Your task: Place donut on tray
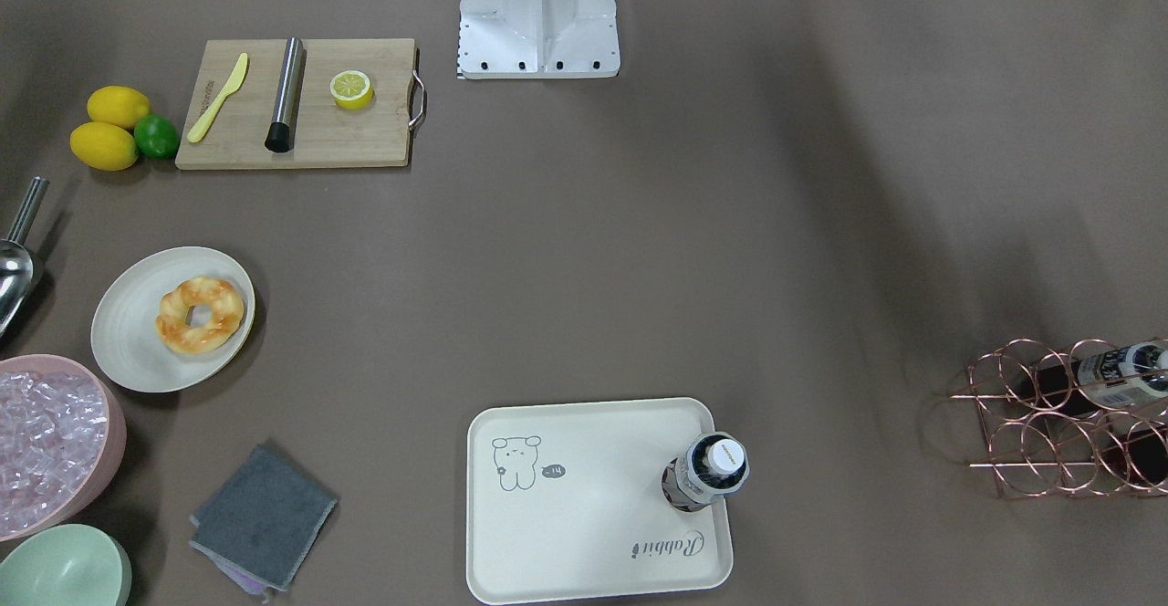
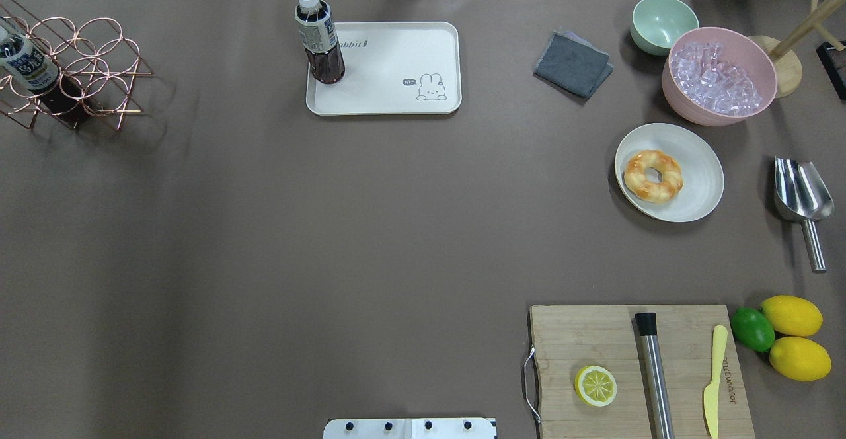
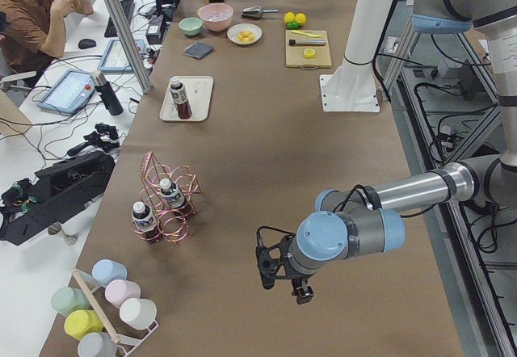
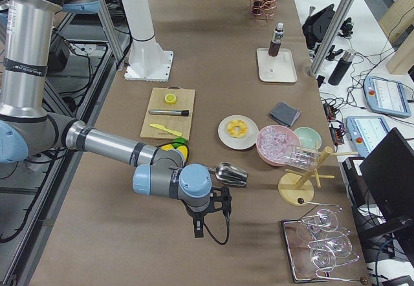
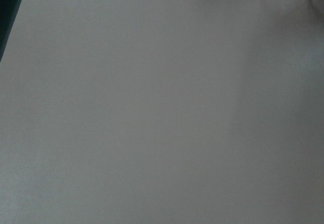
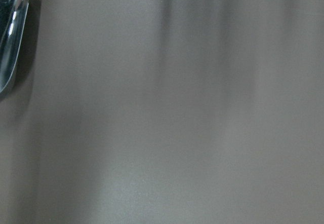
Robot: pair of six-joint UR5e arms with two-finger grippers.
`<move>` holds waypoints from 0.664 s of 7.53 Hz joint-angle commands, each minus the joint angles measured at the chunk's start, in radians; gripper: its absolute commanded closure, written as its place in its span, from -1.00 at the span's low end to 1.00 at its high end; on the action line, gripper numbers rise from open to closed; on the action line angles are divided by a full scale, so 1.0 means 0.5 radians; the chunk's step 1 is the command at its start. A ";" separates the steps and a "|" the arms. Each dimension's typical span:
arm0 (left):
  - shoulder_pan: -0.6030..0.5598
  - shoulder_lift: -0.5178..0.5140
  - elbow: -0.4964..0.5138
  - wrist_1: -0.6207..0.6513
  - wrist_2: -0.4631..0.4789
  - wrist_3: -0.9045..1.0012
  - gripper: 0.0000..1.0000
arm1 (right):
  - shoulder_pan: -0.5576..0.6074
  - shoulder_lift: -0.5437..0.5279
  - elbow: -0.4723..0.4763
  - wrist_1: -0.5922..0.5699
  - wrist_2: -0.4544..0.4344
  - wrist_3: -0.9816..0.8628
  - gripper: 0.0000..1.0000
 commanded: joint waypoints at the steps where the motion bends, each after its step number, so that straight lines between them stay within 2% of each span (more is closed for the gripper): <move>1: 0.003 0.007 0.003 0.005 0.003 -0.003 -0.96 | -0.017 0.035 -0.032 0.003 -0.009 -0.019 -1.00; 5: 0.006 -0.024 0.018 0.002 -0.003 -0.009 -0.96 | 0.025 0.017 0.014 0.006 0.083 -0.007 -1.00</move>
